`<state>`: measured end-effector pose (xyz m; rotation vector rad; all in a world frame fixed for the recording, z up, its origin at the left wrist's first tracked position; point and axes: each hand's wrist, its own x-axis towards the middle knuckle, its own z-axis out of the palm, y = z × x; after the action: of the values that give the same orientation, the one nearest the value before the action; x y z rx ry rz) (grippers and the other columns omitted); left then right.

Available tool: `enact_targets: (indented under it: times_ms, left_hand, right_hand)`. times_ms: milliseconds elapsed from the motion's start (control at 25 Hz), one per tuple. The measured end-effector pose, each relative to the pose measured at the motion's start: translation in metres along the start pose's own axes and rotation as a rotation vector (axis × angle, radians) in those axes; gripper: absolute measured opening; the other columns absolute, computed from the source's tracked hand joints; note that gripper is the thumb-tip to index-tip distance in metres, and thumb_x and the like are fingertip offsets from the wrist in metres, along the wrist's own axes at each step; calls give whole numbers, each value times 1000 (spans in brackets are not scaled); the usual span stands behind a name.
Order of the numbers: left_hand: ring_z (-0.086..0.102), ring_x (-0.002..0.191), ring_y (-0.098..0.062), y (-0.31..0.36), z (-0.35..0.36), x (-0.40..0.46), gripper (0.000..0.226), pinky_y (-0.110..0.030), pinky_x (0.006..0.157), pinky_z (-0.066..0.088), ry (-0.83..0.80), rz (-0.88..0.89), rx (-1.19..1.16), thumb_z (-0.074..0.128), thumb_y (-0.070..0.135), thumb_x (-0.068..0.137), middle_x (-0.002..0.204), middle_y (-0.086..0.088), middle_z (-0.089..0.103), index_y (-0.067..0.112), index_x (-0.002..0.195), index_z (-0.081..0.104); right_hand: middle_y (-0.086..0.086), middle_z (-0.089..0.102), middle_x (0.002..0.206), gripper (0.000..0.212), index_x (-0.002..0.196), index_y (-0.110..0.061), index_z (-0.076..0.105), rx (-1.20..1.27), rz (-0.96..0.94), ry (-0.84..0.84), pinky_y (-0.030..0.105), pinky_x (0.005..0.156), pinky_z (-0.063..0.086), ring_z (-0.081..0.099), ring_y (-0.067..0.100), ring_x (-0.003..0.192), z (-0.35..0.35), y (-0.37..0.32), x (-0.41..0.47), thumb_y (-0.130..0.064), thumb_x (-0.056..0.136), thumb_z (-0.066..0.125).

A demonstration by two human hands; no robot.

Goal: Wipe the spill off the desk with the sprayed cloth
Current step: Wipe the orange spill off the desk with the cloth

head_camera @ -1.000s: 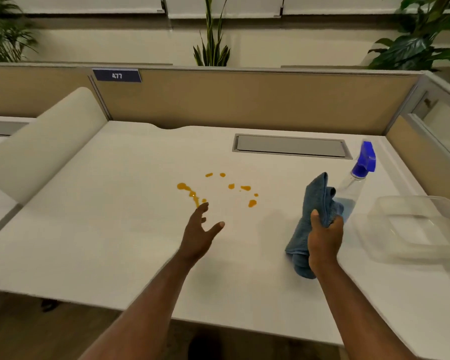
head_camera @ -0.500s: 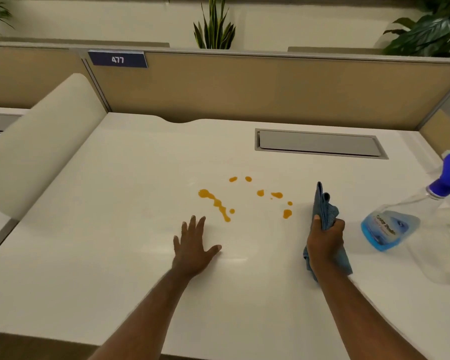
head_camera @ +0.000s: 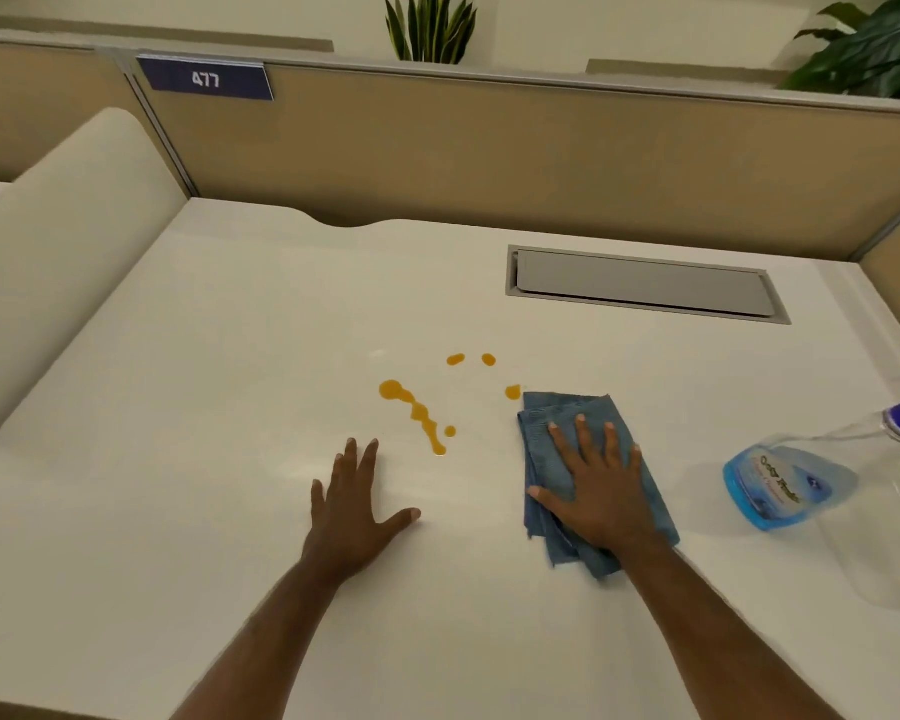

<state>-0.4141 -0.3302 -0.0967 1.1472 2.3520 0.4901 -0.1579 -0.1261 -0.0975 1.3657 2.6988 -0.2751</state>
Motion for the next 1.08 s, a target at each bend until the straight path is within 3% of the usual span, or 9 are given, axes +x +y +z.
enact_targets:
  times_ms: [80, 240, 440, 640, 800, 920, 1080]
  left_hand:
    - [-9, 149, -14, 1, -3, -1, 103, -48, 119, -4, -11, 1, -26, 55, 72, 76, 162, 5, -13, 38, 150, -7]
    - [-7, 149, -11, 4, -6, -2, 101, -46, 120, -2, -12, -16, -44, 47, 76, 74, 162, 6, -11, 36, 150, -6]
    - [-6, 148, -9, 5, -8, -3, 103, -46, 119, -1, -23, -22, -65, 44, 80, 70, 163, 6, -8, 35, 151, -4]
    - [-6, 148, -10, 9, -7, -4, 106, -45, 119, -2, -39, -41, -40, 45, 80, 69, 163, 6, -7, 34, 151, -4]
    - [-8, 147, -7, 9, -7, -2, 105, -45, 120, -2, -39, -44, -26, 45, 79, 70, 162, 7, -7, 35, 150, -6]
    - [-10, 143, 0, 6, -7, -2, 103, -42, 119, -3, -30, -35, -41, 45, 77, 71, 162, 9, -8, 36, 150, -8]
    - [-14, 143, -1, 5, -3, -2, 103, -41, 118, -6, -39, -29, -30, 45, 77, 71, 161, 10, -10, 36, 150, -8]
  right_hand:
    - [-3, -5, 163, 85, 148, -41, -14, 53, 19, 51, 61, 117, 2, -6, 31, 149, 10, 1, -1, -82, 80, 15]
    - [-1, 6, 163, 74, 151, -38, -1, 113, 100, 125, 61, 116, 7, 2, 30, 149, 11, 1, 17, -69, 90, 25]
    - [0, 6, 164, 66, 151, -37, 2, 120, 153, 114, 64, 116, 8, 1, 32, 149, 5, -7, 46, -60, 95, 28]
    - [-6, 4, 163, 73, 150, -43, 3, 42, 14, 60, 70, 110, 1, -3, 37, 148, 0, -7, 58, -75, 87, 20]
    - [-4, 6, 163, 70, 148, -47, 7, 43, 137, 92, 73, 106, 8, 0, 39, 147, 7, 3, 48, -77, 86, 19]
    - [-3, 10, 163, 63, 148, -47, 14, 91, 161, 89, 70, 106, 18, 5, 40, 147, 5, -2, 54, -68, 90, 26]
    - [0, 17, 162, 55, 147, -42, 24, 136, 179, 146, 66, 110, 19, 9, 42, 146, 7, -4, 61, -56, 95, 36]
